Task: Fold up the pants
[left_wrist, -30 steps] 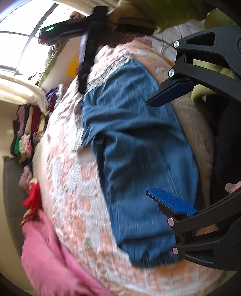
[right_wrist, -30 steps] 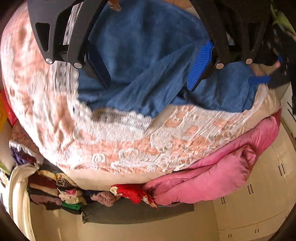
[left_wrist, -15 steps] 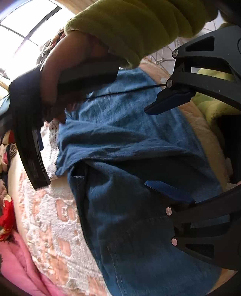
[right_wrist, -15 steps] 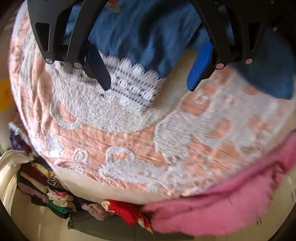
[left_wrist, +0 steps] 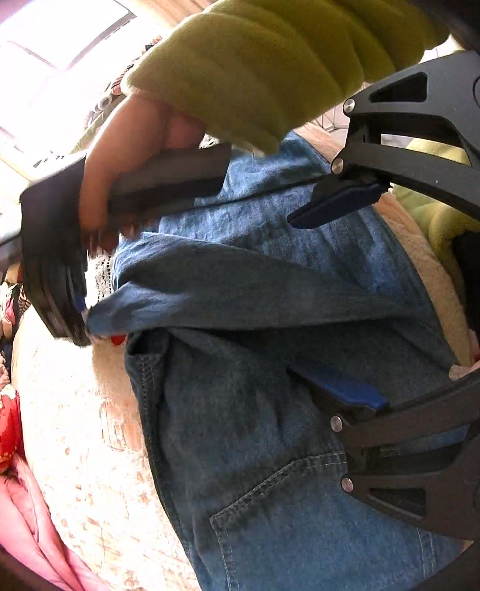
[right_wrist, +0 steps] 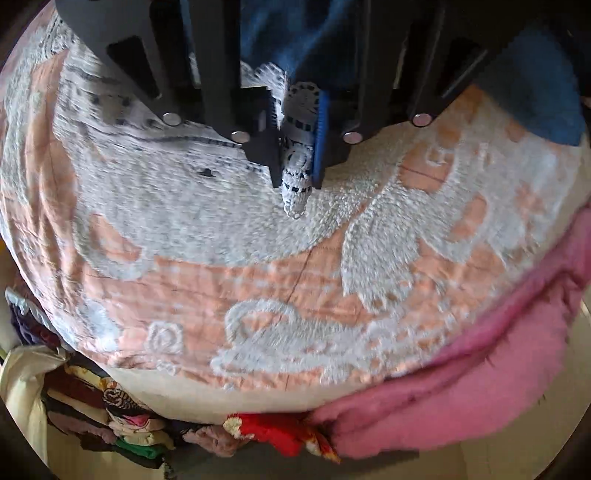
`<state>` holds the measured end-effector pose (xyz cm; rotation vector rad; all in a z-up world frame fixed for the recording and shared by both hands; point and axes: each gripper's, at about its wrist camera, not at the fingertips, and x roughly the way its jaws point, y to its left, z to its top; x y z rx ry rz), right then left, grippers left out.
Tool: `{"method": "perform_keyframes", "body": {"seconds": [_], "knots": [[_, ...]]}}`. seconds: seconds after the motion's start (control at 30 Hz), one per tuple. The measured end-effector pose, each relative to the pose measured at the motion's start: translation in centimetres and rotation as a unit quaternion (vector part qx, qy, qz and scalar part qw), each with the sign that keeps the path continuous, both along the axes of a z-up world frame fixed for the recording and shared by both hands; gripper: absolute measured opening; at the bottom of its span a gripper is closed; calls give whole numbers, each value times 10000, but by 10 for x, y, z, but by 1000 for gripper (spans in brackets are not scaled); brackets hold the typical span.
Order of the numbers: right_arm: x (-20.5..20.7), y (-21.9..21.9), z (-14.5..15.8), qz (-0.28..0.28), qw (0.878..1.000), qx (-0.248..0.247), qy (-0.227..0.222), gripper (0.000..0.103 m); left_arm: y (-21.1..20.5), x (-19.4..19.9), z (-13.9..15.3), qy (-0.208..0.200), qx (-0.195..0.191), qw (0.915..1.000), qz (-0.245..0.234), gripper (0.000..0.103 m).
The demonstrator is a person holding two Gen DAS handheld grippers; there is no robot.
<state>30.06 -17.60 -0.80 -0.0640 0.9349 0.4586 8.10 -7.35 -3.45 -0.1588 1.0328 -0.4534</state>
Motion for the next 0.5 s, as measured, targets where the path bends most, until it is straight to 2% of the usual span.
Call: {"method": "perform_keyframes", "body": {"seconds": [0.2, 0.37, 0.43, 0.5], "knots": [[-28, -59, 35, -300, 9975, 559, -298, 12, 4, -1, 3, -55, 6, 10000, 19, 66], [-69, -116, 65, -591, 9912, 1072, -510, 12, 0, -1, 13, -223, 189, 9996, 1, 64], [-90, -139, 76, -681, 9883, 1223, -605, 12, -3, -2, 16, -311, 309, 9990, -44, 49], [-110, -157, 83, -762, 9862, 1312, -662, 12, -8, -3, 19, -405, 470, 9979, -164, 18]]}}
